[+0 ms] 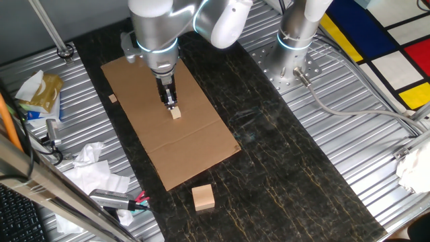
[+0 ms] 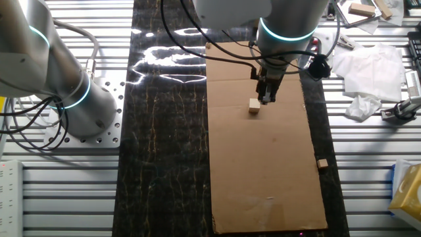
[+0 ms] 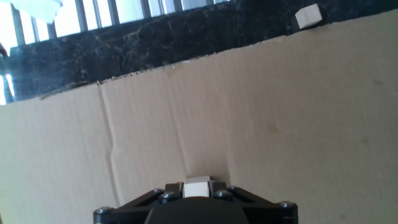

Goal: Grab the block and place it at the designated location

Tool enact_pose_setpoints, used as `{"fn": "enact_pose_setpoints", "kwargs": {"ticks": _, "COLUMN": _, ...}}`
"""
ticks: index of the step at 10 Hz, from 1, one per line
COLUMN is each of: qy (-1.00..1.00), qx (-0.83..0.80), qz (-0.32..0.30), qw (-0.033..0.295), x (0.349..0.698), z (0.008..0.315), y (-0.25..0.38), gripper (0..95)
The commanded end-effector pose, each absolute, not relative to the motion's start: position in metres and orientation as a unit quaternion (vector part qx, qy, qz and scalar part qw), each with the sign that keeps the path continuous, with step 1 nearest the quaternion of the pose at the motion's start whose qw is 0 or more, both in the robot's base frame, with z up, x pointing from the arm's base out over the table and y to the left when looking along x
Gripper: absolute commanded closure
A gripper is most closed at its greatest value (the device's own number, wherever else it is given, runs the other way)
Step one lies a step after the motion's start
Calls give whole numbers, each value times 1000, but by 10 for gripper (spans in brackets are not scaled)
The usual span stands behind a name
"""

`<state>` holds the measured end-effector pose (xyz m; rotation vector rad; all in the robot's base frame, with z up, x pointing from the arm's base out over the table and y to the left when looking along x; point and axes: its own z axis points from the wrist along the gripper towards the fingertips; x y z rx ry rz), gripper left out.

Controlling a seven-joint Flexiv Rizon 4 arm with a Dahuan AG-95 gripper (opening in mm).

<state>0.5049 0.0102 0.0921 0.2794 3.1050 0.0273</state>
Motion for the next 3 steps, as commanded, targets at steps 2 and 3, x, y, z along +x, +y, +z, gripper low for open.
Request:
{"fn": "enact_pose_setpoints", "kwargs": {"ticks": 2, "qy": 994, "qx": 105, "qz": 8, "qw": 9, "x": 504, "z": 94, "y": 11, "gripper": 950}}
{"fn": "enact_pose_setpoints", "kwargs": {"ticks": 3, "qy": 994, "qx": 105, "qz": 9, "qw": 9, "x": 504, "z": 94, "y": 11, "gripper": 950}}
